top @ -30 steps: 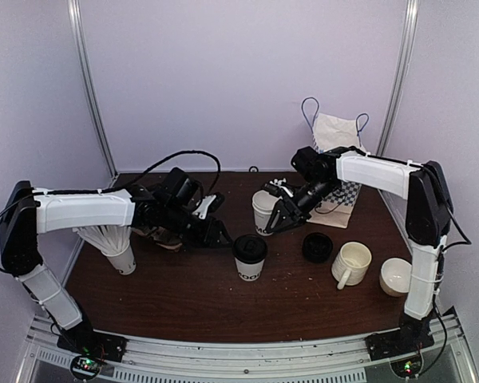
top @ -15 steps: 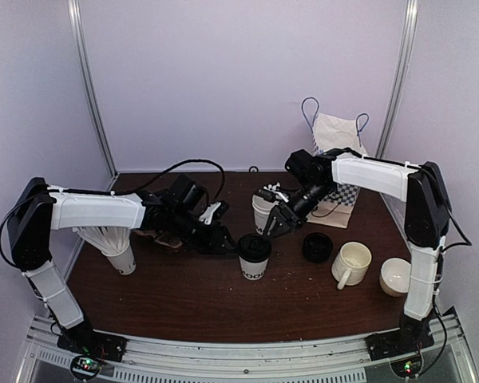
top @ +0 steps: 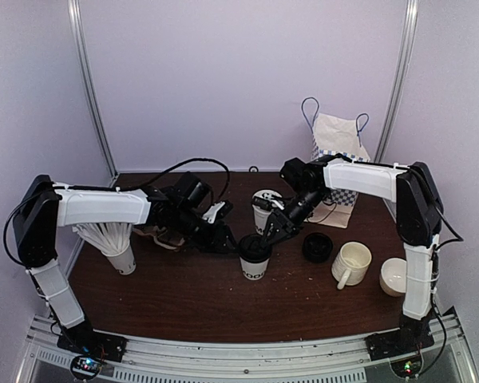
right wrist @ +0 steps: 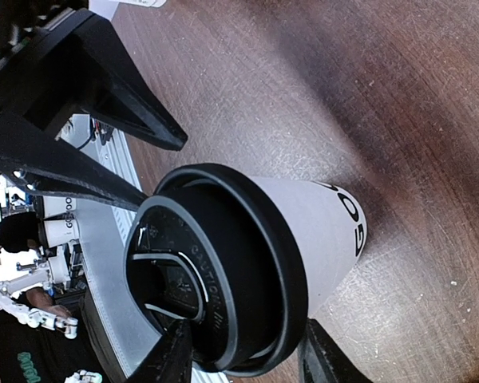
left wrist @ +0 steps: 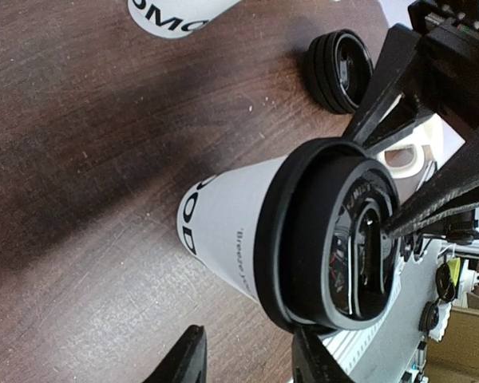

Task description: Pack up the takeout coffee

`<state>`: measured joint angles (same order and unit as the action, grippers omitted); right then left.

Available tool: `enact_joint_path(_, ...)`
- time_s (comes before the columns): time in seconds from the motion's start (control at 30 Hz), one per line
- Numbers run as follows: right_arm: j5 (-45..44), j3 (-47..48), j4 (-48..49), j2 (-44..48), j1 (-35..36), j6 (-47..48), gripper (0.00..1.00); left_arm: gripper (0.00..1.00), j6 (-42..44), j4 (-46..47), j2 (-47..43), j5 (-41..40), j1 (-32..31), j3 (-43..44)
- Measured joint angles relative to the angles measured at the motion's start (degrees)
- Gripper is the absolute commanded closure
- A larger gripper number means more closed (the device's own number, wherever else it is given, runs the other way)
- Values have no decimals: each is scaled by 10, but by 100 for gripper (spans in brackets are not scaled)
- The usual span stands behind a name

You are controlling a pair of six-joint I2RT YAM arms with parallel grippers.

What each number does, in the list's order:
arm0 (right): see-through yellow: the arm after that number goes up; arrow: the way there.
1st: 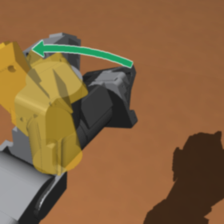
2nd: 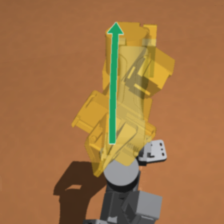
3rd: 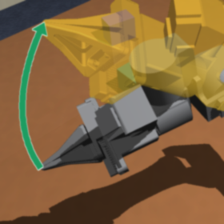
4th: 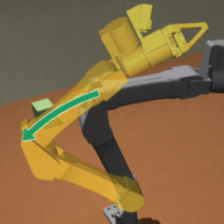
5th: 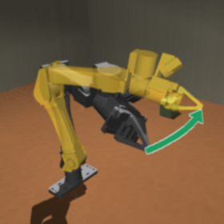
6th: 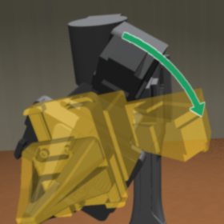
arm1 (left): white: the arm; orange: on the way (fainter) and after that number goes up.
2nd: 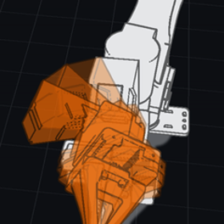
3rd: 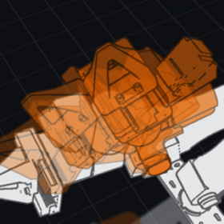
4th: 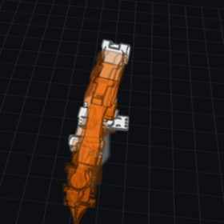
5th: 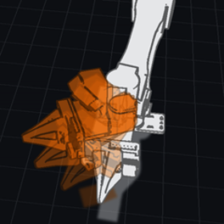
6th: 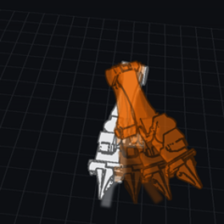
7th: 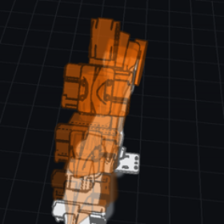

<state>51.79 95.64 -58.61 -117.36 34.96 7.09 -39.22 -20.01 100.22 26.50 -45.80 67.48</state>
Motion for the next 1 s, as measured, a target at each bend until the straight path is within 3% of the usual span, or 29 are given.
enact_joint_path(0.13,3,0,0,-3,-2,-7,58,65,31,-61,32,-2,0,58)
enact_joint_path(0.33,14,0,-1,-6,-5,-12,55,64,44,-57,28,-1,1,53)
enact_joint_path(0.73,30,4,-9,-5,-3,8,39,44,101,-54,2,-42,-13,46)
enact_joint_path(1.0,17,4,-19,8,-4,23,34,40,119,-29,-6,-21,-20,47)
